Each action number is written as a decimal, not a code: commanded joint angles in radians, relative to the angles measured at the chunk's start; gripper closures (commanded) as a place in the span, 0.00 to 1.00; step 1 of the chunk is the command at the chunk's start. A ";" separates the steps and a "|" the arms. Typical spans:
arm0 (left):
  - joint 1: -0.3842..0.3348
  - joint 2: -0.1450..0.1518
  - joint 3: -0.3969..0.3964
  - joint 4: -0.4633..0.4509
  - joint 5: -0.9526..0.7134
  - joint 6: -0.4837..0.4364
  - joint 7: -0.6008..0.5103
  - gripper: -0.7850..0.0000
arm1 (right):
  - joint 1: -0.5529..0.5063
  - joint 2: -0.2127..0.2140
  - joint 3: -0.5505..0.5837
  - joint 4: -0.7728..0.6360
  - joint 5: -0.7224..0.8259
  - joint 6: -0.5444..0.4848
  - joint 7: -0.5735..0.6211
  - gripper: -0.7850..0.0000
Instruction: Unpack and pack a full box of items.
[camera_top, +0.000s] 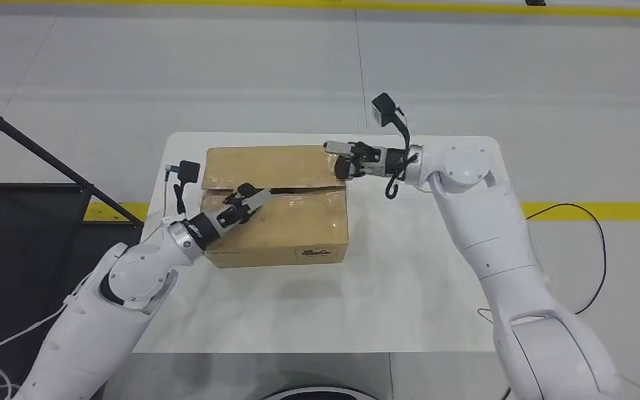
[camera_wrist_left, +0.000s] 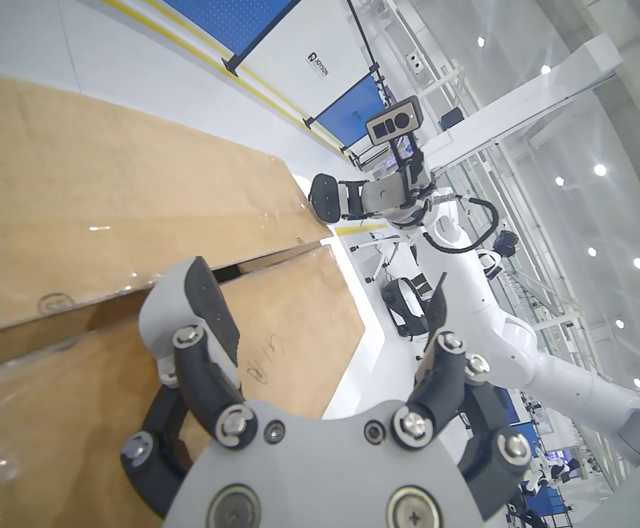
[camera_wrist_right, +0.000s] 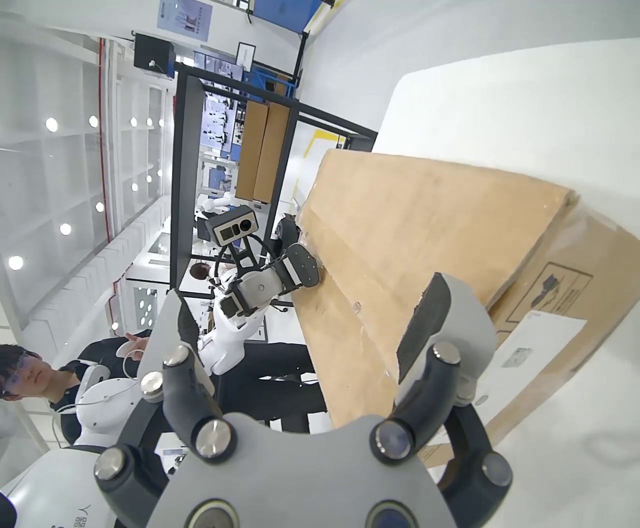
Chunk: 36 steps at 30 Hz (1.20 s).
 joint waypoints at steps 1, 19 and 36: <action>0.000 -0.002 0.001 0.000 0.007 0.002 0.002 0.00 | -0.009 0.001 0.001 -0.014 0.015 0.010 0.012 0.00; 0.043 -0.018 -0.034 -0.032 0.060 0.003 0.057 0.00 | -0.033 0.008 -0.026 -0.019 0.055 0.043 0.061 0.00; 0.292 -0.023 -0.245 -0.117 0.037 0.024 0.281 0.00 | -0.039 0.007 -0.045 -0.008 0.058 0.050 0.008 0.00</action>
